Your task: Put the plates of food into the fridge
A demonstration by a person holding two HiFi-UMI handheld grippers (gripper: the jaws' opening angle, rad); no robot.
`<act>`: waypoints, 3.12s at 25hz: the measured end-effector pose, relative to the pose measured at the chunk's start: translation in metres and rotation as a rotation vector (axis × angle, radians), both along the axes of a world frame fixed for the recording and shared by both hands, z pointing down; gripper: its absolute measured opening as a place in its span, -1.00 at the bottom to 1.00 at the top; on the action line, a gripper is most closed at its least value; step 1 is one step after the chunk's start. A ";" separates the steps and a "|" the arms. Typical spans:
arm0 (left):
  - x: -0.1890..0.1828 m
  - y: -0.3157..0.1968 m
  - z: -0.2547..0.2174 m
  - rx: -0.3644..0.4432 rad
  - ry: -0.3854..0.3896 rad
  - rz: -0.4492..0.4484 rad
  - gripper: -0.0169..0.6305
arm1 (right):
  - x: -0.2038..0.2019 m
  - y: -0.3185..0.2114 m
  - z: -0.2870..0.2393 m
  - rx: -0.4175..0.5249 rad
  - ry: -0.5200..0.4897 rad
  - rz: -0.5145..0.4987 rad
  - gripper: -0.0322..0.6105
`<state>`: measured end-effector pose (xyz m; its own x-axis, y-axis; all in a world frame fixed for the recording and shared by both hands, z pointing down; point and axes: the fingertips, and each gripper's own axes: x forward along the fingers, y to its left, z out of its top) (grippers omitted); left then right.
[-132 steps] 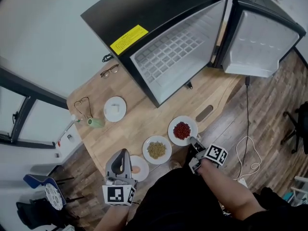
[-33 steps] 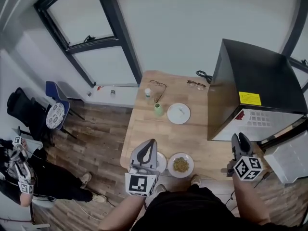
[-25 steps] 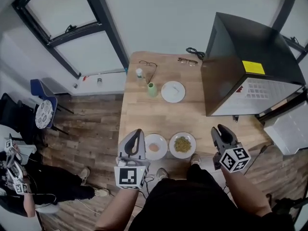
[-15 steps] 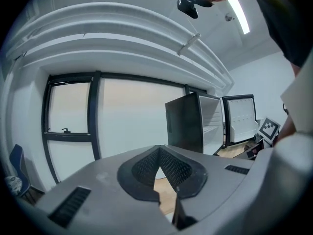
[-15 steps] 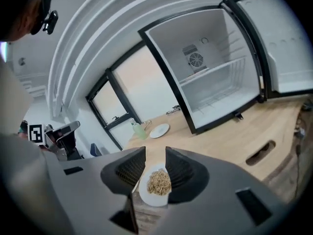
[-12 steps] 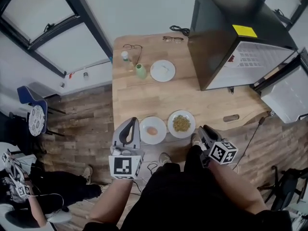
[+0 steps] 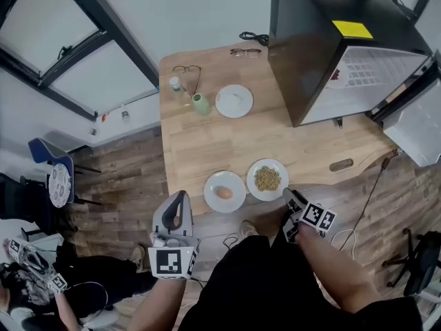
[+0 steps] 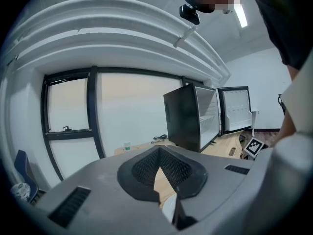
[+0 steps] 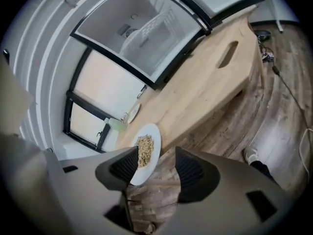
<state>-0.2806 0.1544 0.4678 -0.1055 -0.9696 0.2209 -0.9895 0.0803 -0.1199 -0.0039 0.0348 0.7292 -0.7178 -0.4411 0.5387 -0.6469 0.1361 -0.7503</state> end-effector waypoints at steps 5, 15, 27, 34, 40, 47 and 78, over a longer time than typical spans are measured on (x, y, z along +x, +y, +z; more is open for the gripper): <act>-0.017 0.019 -0.007 -0.004 -0.008 -0.052 -0.94 | -0.013 0.002 0.021 -0.061 -0.041 0.035 -0.23; -0.030 0.037 -0.002 -0.019 0.020 -0.113 -0.94 | -0.033 0.000 0.014 -0.072 -0.169 0.032 -0.74; 0.007 -0.017 -0.009 0.034 0.041 -0.033 -0.94 | -0.010 -0.020 -0.052 0.012 -0.296 -0.017 -0.80; 0.038 -0.069 -0.032 0.082 0.037 0.065 -0.94 | 0.023 -0.058 -0.091 0.070 -0.344 0.032 -0.80; 0.064 -0.110 -0.044 0.111 0.059 0.099 -0.94 | 0.072 -0.086 -0.125 0.103 -0.342 0.092 -0.80; 0.091 -0.160 -0.055 0.144 0.071 0.113 -0.94 | 0.124 -0.137 -0.163 0.183 -0.336 0.144 -0.80; 0.157 -0.287 -0.081 0.168 -0.006 0.040 -0.94 | 0.212 -0.355 -0.232 0.257 -0.333 0.285 -0.80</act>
